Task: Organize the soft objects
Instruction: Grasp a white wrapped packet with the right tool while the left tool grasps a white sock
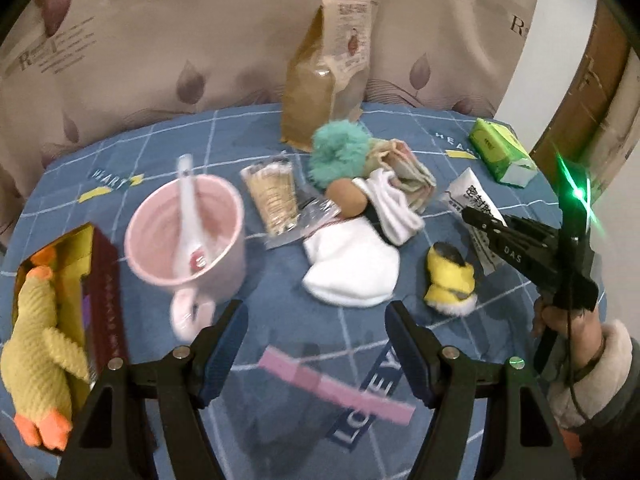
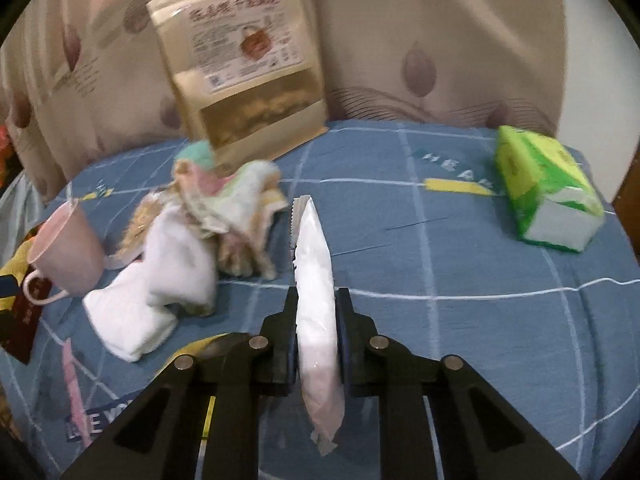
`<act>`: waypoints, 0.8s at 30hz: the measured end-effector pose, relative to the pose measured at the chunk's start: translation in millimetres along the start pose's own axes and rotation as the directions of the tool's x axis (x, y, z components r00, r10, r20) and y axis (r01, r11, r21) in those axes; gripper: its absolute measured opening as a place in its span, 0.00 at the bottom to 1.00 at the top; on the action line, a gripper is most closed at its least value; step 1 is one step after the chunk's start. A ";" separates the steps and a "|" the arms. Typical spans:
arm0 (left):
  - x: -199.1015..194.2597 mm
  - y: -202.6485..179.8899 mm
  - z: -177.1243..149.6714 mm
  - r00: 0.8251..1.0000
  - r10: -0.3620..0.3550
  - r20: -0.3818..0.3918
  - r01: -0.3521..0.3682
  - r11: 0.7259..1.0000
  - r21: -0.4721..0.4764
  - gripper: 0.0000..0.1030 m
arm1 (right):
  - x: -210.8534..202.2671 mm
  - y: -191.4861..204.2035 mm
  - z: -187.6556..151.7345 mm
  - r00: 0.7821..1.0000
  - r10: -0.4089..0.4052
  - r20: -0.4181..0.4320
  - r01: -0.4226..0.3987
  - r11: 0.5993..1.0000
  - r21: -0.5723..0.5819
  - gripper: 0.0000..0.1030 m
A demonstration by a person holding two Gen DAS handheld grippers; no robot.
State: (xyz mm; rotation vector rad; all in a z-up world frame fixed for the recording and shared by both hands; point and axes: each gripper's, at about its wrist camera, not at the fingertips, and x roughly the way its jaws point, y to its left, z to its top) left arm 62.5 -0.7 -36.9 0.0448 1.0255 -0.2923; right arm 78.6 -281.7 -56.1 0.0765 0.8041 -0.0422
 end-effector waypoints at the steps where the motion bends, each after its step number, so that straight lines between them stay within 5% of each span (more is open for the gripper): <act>1: 2.9 -3.4 2.4 1.000 -0.002 0.000 0.002 1.000 0.007 0.71 | -1.0 -3.8 -0.3 1.000 -0.023 0.013 0.023 1.000 0.003 0.14; 5: 21.1 -17.4 13.3 1.000 -0.017 -0.021 0.017 0.999 0.029 0.71 | 1.3 -14.1 -2.6 0.995 -0.089 0.046 0.088 0.996 0.016 0.15; 17: 85.2 -43.1 33.9 0.991 0.040 -0.127 -0.028 0.995 0.098 0.71 | 14.2 -30.8 -9.5 1.000 -0.023 0.015 0.021 0.995 0.101 0.15; 21: 105.3 -35.6 28.5 0.986 0.084 -0.142 -0.073 0.994 0.076 0.71 | 18.8 -33.0 -9.9 1.000 -0.006 0.000 0.006 0.993 0.114 0.15; 24: 113.3 -25.1 22.9 0.988 0.053 -0.142 -0.050 0.998 0.026 0.75 | 21.8 -34.0 -9.8 1.000 0.007 -0.013 -0.005 0.992 0.122 0.15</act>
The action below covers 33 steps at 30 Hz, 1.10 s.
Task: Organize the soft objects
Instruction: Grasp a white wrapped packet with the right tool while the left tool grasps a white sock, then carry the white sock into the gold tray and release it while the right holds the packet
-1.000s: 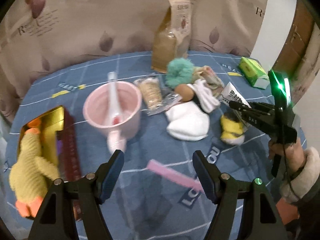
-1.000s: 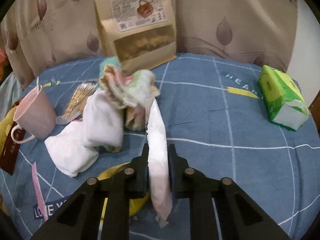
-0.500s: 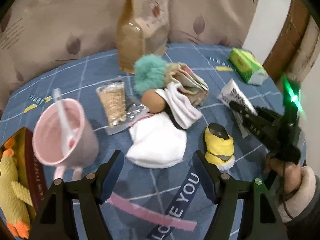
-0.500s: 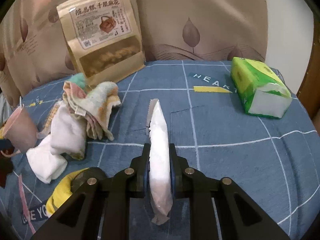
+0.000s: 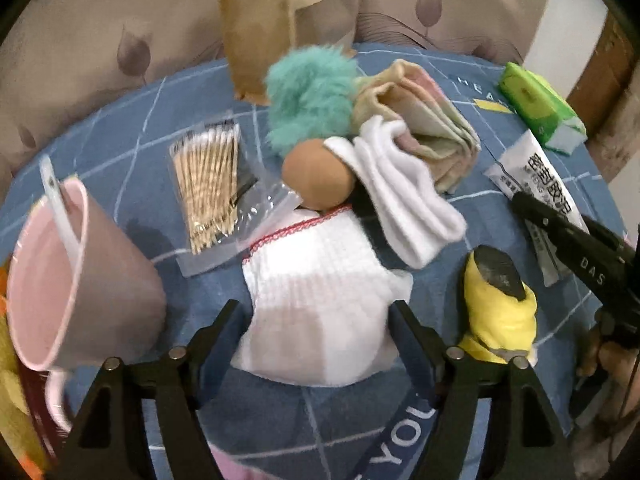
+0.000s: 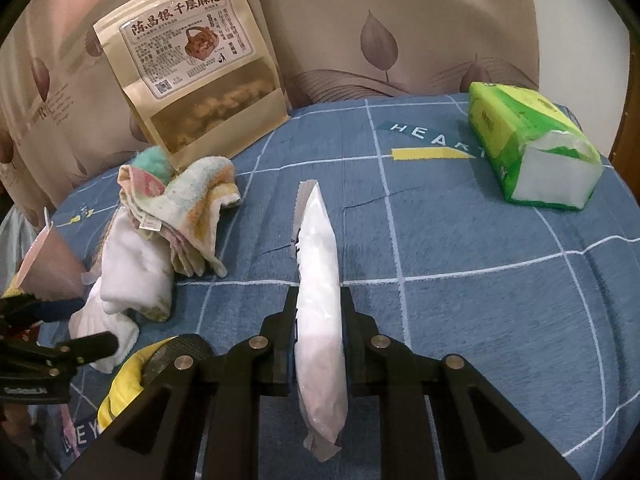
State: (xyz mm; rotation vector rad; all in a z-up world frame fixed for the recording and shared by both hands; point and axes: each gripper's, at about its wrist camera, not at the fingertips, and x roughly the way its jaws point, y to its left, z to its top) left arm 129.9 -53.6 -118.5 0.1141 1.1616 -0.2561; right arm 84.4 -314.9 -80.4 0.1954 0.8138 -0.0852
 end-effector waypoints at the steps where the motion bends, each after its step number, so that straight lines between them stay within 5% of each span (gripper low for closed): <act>1: 0.7 1.7 0.1 1.000 -0.014 0.002 0.014 1.000 -0.010 0.75 | 0.3 0.0 -0.1 1.000 0.001 -0.002 -0.001 1.000 0.000 0.15; 4: 2.9 8.7 0.3 0.998 -0.065 -0.010 0.064 0.997 -0.041 0.66 | 1.0 0.4 -0.1 1.000 0.002 -0.005 -0.002 1.000 0.002 0.16; 8: -3.7 0.9 0.4 0.996 -0.085 -0.008 0.085 0.996 0.004 0.31 | 2.4 -0.6 0.0 1.000 0.008 -0.011 -0.008 1.000 0.008 0.16; 33: -73.8 -0.9 -27.8 0.996 -0.052 0.079 0.045 0.995 0.084 0.30 | 4.0 1.9 0.1 1.000 -0.007 -0.017 0.007 1.000 0.001 0.16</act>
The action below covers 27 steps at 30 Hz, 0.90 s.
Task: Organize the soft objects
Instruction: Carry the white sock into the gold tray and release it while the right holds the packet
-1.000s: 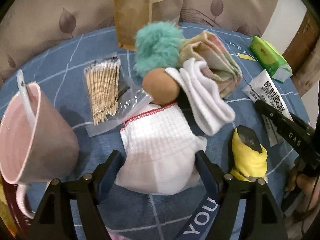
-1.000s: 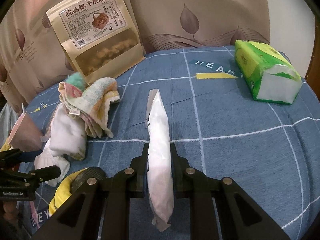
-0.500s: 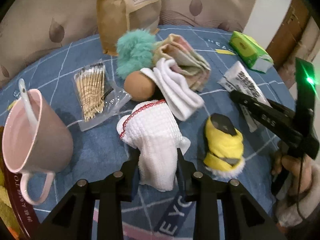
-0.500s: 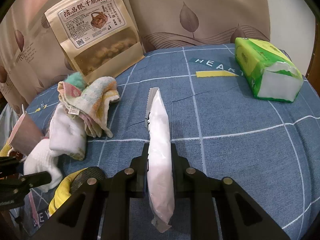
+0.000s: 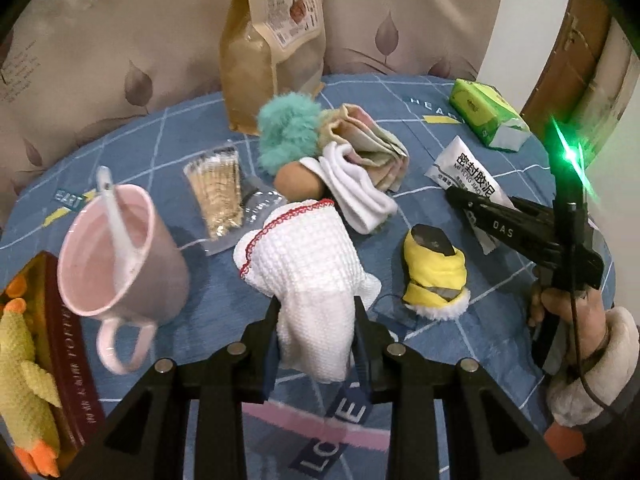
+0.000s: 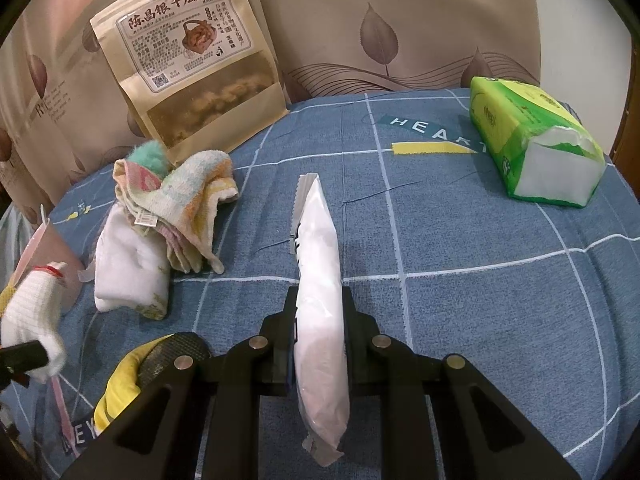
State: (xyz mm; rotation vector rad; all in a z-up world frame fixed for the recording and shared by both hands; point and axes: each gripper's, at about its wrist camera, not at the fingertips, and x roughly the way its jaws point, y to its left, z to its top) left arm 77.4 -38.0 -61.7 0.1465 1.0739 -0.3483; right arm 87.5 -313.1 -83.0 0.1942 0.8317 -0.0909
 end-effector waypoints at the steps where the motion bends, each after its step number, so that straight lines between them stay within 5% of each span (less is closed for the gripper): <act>1: -2.5 0.8 -1.0 1.000 0.003 0.002 -0.003 1.000 0.000 0.30 | 0.1 0.2 0.0 1.000 -0.001 0.000 0.001 1.000 -0.001 0.16; 17: -78.3 74.6 -10.4 0.984 0.149 0.095 -0.142 0.987 -0.081 0.30 | 0.1 0.0 0.2 1.000 0.000 0.000 0.000 1.000 0.000 0.16; 27: -116.1 164.1 -19.8 0.945 0.313 0.097 -0.287 0.933 -0.219 0.30 | 0.3 -0.1 0.2 1.000 -0.001 0.000 0.001 1.000 -0.001 0.16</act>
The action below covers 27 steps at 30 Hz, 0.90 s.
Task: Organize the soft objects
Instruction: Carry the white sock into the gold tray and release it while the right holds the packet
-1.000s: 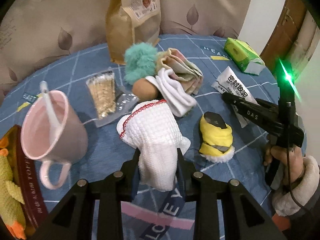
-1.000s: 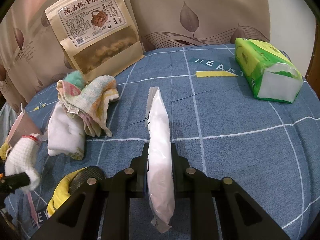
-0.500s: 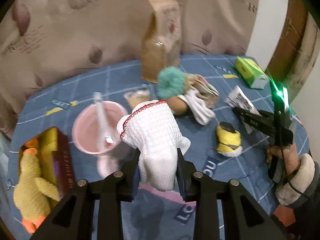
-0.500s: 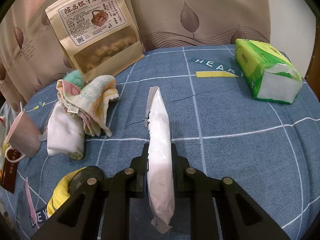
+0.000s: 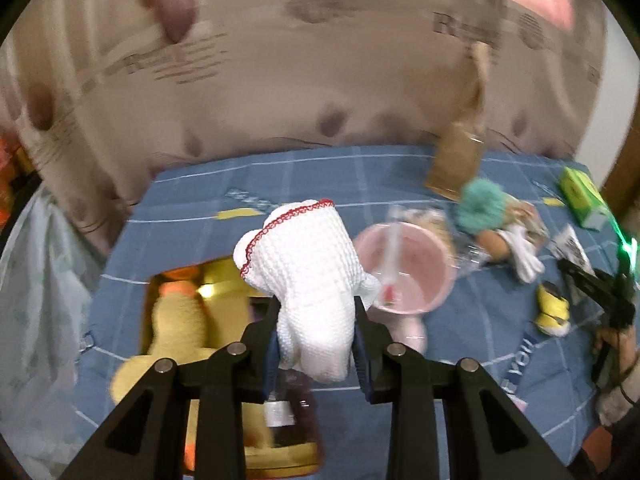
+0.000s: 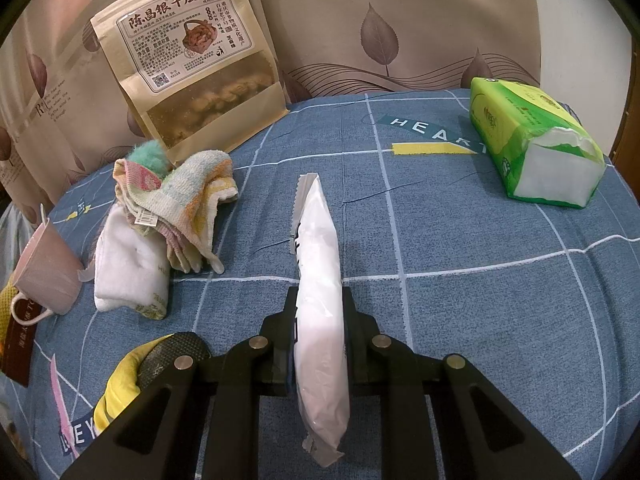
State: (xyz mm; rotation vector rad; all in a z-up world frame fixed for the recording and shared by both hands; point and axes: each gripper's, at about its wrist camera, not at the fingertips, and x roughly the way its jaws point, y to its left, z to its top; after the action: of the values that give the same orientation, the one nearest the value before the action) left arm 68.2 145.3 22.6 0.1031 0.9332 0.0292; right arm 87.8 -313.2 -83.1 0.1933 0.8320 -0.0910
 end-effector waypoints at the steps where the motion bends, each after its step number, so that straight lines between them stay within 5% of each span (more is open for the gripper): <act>1: -0.1 9.2 1.0 1.000 0.014 0.000 -0.014 1.000 -0.013 0.30 | 0.1 0.2 -0.2 1.000 0.000 0.000 0.000 1.000 0.000 0.16; 12: 26.9 79.5 3.8 0.996 0.054 -0.070 -0.063 0.991 -0.121 0.30 | 0.3 0.5 0.2 1.000 0.000 -0.001 0.000 1.000 0.000 0.16; 27: 99.3 80.2 -2.8 0.982 -0.023 -0.190 -0.001 0.992 -0.126 0.31 | 0.8 0.7 0.0 1.000 0.000 -0.001 0.000 1.000 -0.001 0.16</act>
State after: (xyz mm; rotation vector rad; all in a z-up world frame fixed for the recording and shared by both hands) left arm 126.7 232.3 -50.3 -0.0222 1.1214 0.0881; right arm 88.5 -312.5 -83.6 0.1919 0.8331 -0.0907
